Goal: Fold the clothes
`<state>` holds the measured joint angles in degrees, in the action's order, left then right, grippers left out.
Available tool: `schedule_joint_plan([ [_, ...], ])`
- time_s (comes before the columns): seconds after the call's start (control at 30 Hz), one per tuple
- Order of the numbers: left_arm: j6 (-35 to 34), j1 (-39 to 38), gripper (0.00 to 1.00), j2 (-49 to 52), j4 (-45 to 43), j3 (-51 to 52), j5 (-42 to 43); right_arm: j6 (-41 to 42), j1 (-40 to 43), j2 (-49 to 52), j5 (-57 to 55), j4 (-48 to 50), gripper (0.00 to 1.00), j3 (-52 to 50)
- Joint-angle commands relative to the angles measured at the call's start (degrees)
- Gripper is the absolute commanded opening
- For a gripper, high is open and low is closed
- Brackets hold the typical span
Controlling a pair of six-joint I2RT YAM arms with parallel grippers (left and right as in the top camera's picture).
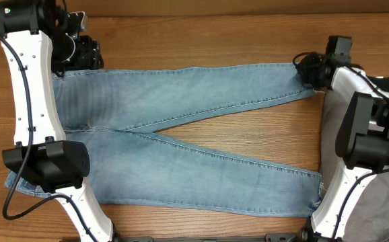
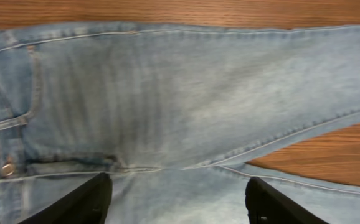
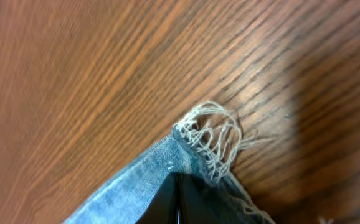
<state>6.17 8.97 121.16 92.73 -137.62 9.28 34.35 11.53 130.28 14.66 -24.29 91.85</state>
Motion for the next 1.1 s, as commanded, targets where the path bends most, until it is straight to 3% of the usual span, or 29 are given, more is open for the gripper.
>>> schedule_joint_plan([
  [0.0, -2.3, 0.2, 0.74, 0.3, 0.1, -0.1, -6.6, -6.0, 0.7, 2.3, 7.8, -4.7, 0.04, 4.4],
  [0.07, -4.3, 0.7, 0.74, 0.3, -0.7, -0.1, -8.5, -8.8, 0.8, 0.0, 12.0, -7.5, 0.04, 7.4],
  [0.13, -5.2, 1.6, 0.64, 0.6, -2.0, -0.1, -8.8, -10.9, 0.8, -3.0, 14.2, -9.9, 0.04, 9.7],
  [0.17, -6.1, 2.0, 0.54, 0.9, -2.8, -0.1, -9.4, -11.9, 0.8, -5.2, 14.7, -11.5, 0.04, 10.6],
  [0.33, -10.7, 4.1, 0.39, 5.5, -4.2, -0.1, -13.8, -12.3, 0.3, -17.6, 15.0, -16.5, 0.04, 11.8],
  [0.67, -20.5, 11.2, 0.29, 17.2, -1.9, -0.1, -17.4, -12.2, -1.9, -35.9, 15.0, -32.2, 0.04, 11.8],
  [0.73, -21.5, 13.4, 0.20, 19.3, -2.3, -0.1, -17.0, -12.3, -2.3, -37.4, 15.0, -35.4, 0.04, 11.8],
  [0.8, -21.6, 15.7, 0.04, 21.9, -2.6, -0.1, -15.1, -12.3, -2.5, -38.2, 15.0, -38.4, 0.04, 11.8],
  [1.07, -21.7, 20.2, 0.04, 29.0, -4.2, -0.1, -15.2, -12.3, -2.5, -38.2, 14.8, -42.8, 0.04, 11.6],
])
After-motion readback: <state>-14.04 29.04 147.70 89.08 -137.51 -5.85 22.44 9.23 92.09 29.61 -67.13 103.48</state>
